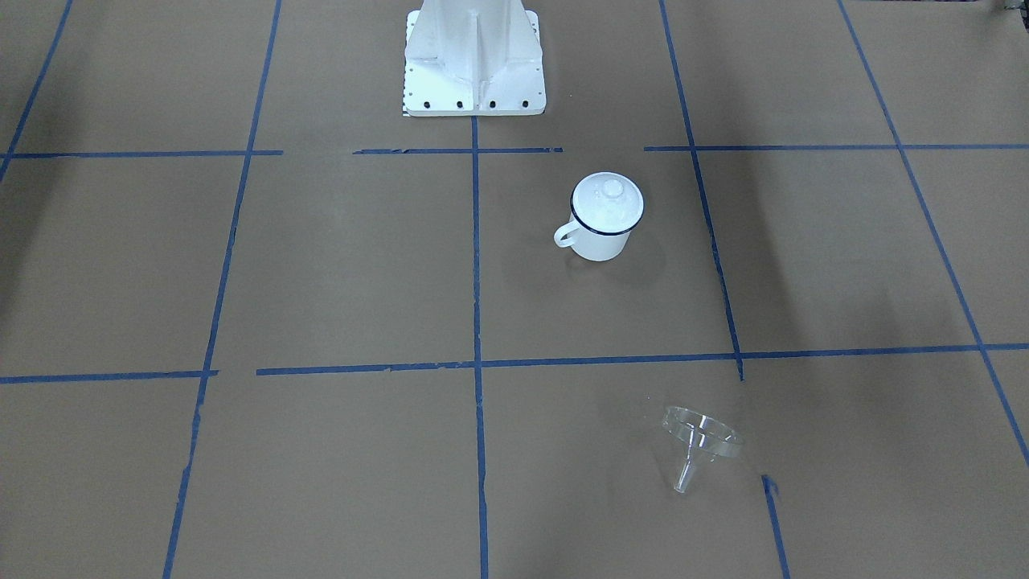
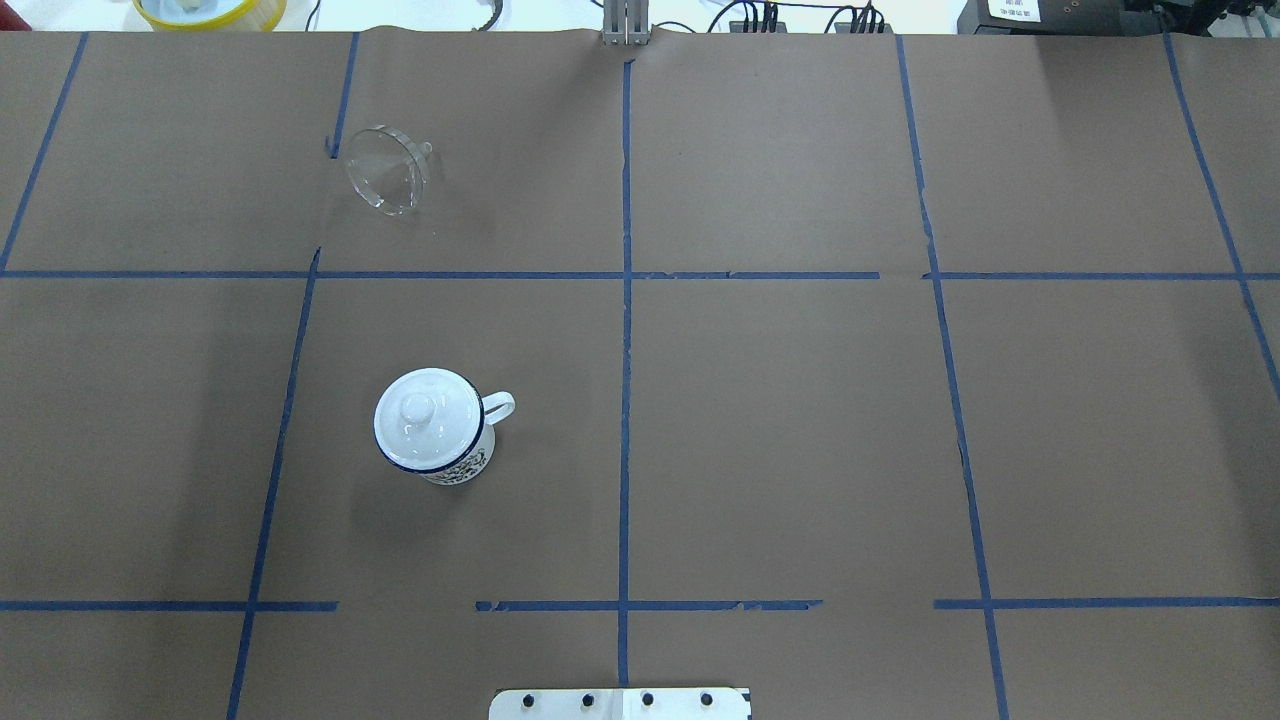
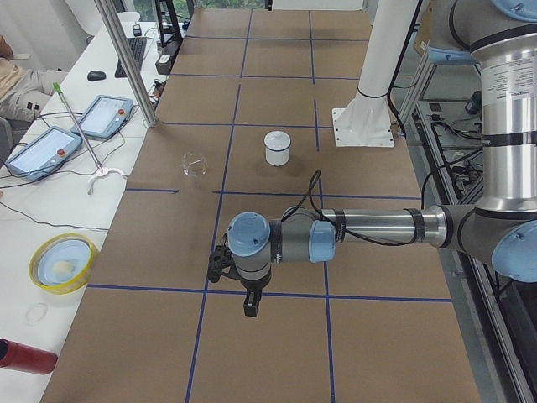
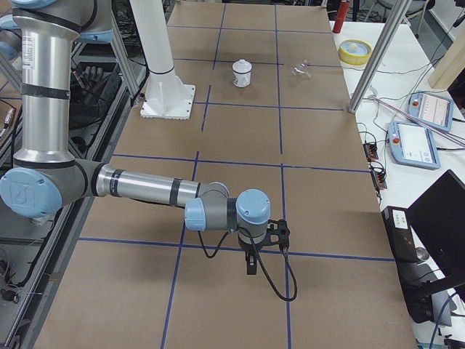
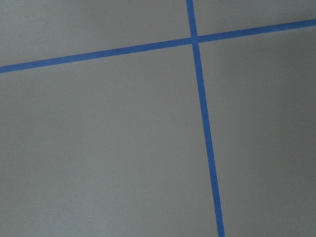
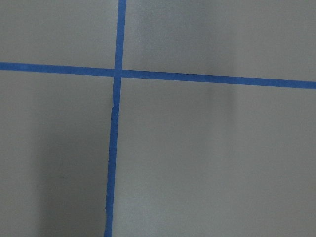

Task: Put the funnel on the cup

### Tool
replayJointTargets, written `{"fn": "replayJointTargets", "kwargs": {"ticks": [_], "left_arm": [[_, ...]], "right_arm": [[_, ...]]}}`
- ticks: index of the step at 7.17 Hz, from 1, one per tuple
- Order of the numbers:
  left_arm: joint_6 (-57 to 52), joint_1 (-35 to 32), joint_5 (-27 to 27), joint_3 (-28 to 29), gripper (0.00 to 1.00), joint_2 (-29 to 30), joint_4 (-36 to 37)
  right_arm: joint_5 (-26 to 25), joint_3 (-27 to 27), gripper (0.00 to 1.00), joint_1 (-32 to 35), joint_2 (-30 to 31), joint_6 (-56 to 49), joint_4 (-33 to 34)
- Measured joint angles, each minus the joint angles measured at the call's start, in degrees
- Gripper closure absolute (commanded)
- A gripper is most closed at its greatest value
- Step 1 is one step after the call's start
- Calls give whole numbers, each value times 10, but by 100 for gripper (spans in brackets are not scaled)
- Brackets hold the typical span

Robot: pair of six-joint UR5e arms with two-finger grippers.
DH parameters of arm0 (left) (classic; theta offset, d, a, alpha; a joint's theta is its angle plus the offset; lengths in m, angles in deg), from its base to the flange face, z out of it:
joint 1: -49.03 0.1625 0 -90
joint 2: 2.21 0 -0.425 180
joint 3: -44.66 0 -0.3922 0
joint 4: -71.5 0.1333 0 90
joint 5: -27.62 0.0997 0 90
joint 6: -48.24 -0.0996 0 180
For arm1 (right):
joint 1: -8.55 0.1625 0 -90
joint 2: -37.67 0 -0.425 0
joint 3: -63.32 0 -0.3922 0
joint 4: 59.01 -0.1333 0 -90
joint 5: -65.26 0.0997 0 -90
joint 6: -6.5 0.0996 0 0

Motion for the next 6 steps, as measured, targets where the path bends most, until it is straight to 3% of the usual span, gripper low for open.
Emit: {"fn": "replayJointTargets", "kwargs": {"ticks": [6], "left_arm": [[2, 4, -2, -46, 0, 32, -5]], "right_arm": [[0, 0, 0, 0, 0, 0, 0]]}}
